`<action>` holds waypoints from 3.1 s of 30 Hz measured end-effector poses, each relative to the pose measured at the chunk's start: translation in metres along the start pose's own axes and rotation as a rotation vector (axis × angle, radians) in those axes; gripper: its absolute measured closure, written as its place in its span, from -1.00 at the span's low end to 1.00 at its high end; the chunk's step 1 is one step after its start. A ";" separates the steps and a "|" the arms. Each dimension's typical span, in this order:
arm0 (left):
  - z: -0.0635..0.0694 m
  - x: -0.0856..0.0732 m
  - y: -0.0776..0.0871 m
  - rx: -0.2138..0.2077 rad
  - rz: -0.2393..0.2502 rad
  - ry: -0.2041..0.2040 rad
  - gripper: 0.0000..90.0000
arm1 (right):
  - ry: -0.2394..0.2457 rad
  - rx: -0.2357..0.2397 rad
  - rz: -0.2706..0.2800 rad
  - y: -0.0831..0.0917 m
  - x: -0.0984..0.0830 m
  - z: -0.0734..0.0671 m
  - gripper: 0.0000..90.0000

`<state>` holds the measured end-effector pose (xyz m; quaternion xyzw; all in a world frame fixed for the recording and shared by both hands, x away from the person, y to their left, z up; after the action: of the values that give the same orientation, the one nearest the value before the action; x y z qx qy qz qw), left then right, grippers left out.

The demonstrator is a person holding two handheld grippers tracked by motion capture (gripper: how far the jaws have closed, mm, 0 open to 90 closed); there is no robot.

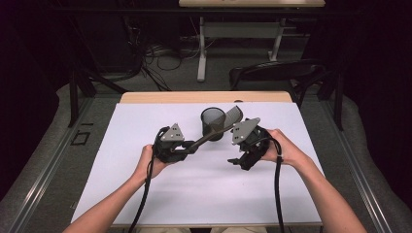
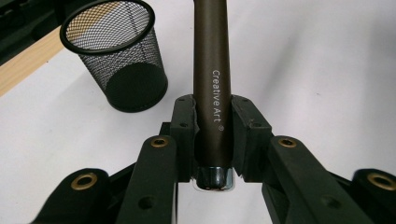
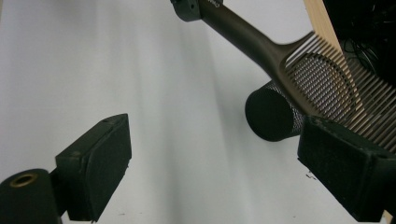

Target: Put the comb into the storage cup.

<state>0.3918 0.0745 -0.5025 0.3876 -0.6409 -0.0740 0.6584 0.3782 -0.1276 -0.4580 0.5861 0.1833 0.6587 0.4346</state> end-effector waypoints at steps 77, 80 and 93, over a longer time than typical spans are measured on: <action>0.025 -0.006 -0.029 0.197 0.231 0.146 0.61 | -0.640 -0.061 0.350 -0.046 0.007 0.022 -0.50; 0.026 -0.006 -0.030 0.198 0.237 0.153 0.61 | -0.657 -0.070 0.358 -0.048 0.009 0.024 -0.48; 0.026 -0.005 -0.034 0.201 0.249 0.166 0.61 | -0.779 -0.055 0.427 -0.055 0.014 0.032 -0.13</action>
<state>0.3808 0.0433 -0.5301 0.3739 -0.6314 0.1046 0.6713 0.4288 -0.0945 -0.4824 0.8035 -0.1370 0.4684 0.3409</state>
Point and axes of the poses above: each handheld gripper's, and its own axes: y roughly backward along the jaws, x roughly out of its top, z roughly to its right, the point moved 6 cm from there along -y, roughly forward along the jaws, and after that the axes turned 6 degrees about -y, right-handed, at the moved point
